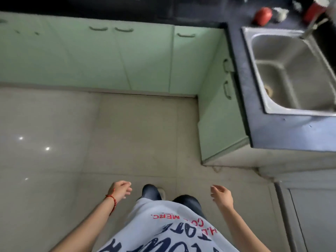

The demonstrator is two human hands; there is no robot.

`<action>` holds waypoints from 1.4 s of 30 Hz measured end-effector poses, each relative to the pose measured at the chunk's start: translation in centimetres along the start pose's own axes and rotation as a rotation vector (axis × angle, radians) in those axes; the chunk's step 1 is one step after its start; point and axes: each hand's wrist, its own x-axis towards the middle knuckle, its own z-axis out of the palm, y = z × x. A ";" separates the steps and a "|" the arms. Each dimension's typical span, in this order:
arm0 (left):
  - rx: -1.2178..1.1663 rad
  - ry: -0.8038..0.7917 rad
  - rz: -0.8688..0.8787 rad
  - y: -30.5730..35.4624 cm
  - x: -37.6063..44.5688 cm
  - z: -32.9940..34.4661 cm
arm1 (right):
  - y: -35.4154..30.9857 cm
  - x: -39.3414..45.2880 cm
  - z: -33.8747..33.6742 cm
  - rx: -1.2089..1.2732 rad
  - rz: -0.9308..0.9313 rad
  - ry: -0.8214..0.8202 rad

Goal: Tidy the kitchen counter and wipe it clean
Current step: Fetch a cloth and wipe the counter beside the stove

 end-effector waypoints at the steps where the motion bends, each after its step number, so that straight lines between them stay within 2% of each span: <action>1: -0.036 0.014 -0.020 0.0 0.3 -0.8 | -1.2 0.4 0.8 -0.038 -0.026 -0.015; 8: -0.321 0.104 -0.093 2.3 2.3 -6.2 | -11.3 2.5 5.0 -0.300 -0.171 -0.114; 16: -0.667 0.348 -0.142 5.4 4.0 -12.5 | -26.4 5.4 12.5 -0.603 -0.363 -0.338; 23: -1.100 0.405 -0.307 2.4 2.9 -13.3 | -37.1 5.4 23.8 -0.854 -0.528 -0.540; 27: -1.317 0.432 -0.448 -0.8 2.8 -14.7 | -41.7 2.6 33.2 -0.948 -0.614 -0.650; 29: -1.350 0.484 -0.491 -2.1 3.4 -16.7 | -43.8 0.4 38.3 -0.980 -0.662 -0.693; 32: -1.368 0.543 -0.537 -3.1 5.5 -20.9 | -47.0 -3.2 45.7 -0.961 -0.699 -0.754; 36: -1.398 0.474 -0.581 -2.9 9.3 -28.6 | -51.0 -7.4 53.4 -0.950 -0.710 -0.743; 42: -1.346 0.458 -0.443 0.5 16.2 -45.6 | -56.1 -10.6 62.6 -0.996 -0.736 -0.673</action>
